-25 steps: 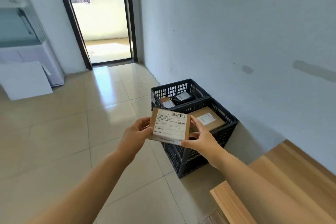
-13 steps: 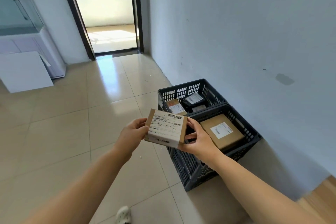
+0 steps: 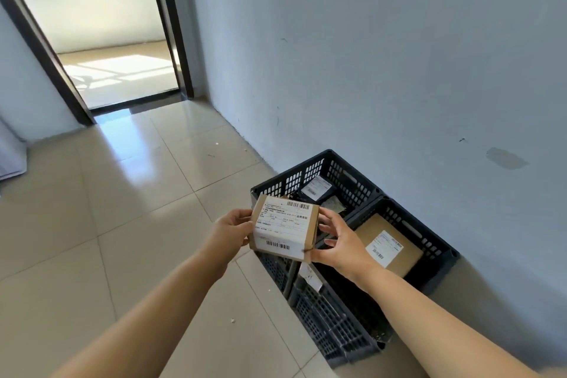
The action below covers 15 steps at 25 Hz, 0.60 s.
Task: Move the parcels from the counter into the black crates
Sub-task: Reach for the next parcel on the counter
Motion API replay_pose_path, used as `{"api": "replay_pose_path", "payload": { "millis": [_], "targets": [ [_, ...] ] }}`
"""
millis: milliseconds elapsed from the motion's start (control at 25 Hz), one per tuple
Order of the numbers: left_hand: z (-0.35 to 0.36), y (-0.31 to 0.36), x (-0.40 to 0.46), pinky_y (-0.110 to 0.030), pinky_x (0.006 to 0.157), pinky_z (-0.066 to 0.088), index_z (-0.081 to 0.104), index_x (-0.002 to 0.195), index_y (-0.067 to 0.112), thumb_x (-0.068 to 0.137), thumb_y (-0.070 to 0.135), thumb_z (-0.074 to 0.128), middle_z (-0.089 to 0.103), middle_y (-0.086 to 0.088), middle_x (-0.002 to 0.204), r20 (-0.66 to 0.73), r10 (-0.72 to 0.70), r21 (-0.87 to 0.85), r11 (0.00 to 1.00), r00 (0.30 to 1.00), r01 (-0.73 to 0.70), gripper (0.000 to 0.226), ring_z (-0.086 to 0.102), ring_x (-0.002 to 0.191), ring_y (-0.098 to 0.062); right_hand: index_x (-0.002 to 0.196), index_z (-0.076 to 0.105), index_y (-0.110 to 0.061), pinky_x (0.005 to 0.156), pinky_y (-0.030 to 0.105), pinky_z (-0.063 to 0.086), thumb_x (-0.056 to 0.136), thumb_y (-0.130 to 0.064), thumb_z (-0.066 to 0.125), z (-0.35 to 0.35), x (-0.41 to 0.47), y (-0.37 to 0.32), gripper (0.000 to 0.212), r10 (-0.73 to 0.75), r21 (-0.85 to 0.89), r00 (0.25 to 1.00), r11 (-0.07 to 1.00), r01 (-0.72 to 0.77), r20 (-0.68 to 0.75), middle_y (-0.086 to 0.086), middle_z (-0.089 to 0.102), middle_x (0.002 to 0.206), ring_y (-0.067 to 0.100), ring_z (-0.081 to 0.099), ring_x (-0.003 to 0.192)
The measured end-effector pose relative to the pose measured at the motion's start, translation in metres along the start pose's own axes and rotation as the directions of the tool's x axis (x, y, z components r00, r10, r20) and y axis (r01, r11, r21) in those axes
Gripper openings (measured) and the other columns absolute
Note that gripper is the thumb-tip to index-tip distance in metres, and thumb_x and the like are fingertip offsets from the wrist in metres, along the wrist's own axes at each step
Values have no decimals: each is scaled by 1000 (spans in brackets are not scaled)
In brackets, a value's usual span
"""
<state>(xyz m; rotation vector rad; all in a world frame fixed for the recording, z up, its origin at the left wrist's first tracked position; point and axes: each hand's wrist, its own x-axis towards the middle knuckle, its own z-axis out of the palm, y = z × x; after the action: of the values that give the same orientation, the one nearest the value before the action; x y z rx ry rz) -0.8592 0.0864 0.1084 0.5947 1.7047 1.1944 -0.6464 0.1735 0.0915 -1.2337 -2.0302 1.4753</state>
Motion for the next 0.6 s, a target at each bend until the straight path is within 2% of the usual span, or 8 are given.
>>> {"api": "replay_pose_path", "payload": {
  "millis": [40, 200, 320, 400, 520, 600],
  "targets": [
    [-6, 6, 20, -25, 73, 52, 62, 100, 19, 95, 4, 50, 70, -1, 97, 15, -5, 16, 1000, 1000, 4, 19, 65, 90, -14, 117, 37, -59, 103, 24, 37, 67, -24, 88, 5, 17, -3, 80, 5, 0, 1000, 1000, -5, -24, -36, 47, 119, -10, 41, 122],
    [-3, 20, 87, -21, 67, 51, 59, 104, 20, 95, 3, 49, 68, 3, 99, 105, -72, 70, 995, 992, 65, 22, 65, 89, -10, 121, 35, -56, 112, 34, 31, 68, -25, 87, 8, 60, 4, 81, 78, -7, 992, 997, -79, -97, -37, 44, 124, -11, 38, 125],
    [15, 22, 129, -19, 66, 50, 58, 103, 23, 95, 5, 51, 69, 5, 97, 172, -105, 109, 990, 979, 87, 21, 65, 87, -9, 141, 26, -44, 115, 36, 28, 67, -27, 88, 0, 81, 19, 98, 153, -16, 977, 987, -157, -150, -33, 40, 127, -4, 37, 128],
    [30, 23, 163, -20, 66, 49, 57, 106, 25, 95, 6, 51, 68, 7, 98, 198, -135, 142, 984, 971, 108, 22, 65, 88, -8, 147, 22, -35, 114, 33, 27, 66, -25, 88, -9, 104, 33, 105, 208, 2, 963, 977, -211, -173, -32, 39, 124, 0, 35, 128],
    [47, 27, 199, -26, 69, 55, 55, 112, 26, 95, 6, 50, 66, 9, 101, 216, -161, 188, 975, 963, 120, 26, 65, 85, -6, 141, 24, -41, 113, 29, 27, 66, -21, 88, -18, 135, 50, 100, 238, 5, 955, 971, -240, -175, -38, 37, 119, -2, 35, 128],
    [56, 31, 229, -34, 79, 55, 54, 107, 28, 95, 6, 50, 66, 10, 101, 214, -184, 224, 965, 959, 135, 26, 65, 86, -7, 130, 26, -48, 113, 29, 27, 65, -21, 88, -25, 166, 60, 94, 243, 13, 955, 970, -245, -170, -40, 38, 119, -5, 36, 126]
  ]
}}
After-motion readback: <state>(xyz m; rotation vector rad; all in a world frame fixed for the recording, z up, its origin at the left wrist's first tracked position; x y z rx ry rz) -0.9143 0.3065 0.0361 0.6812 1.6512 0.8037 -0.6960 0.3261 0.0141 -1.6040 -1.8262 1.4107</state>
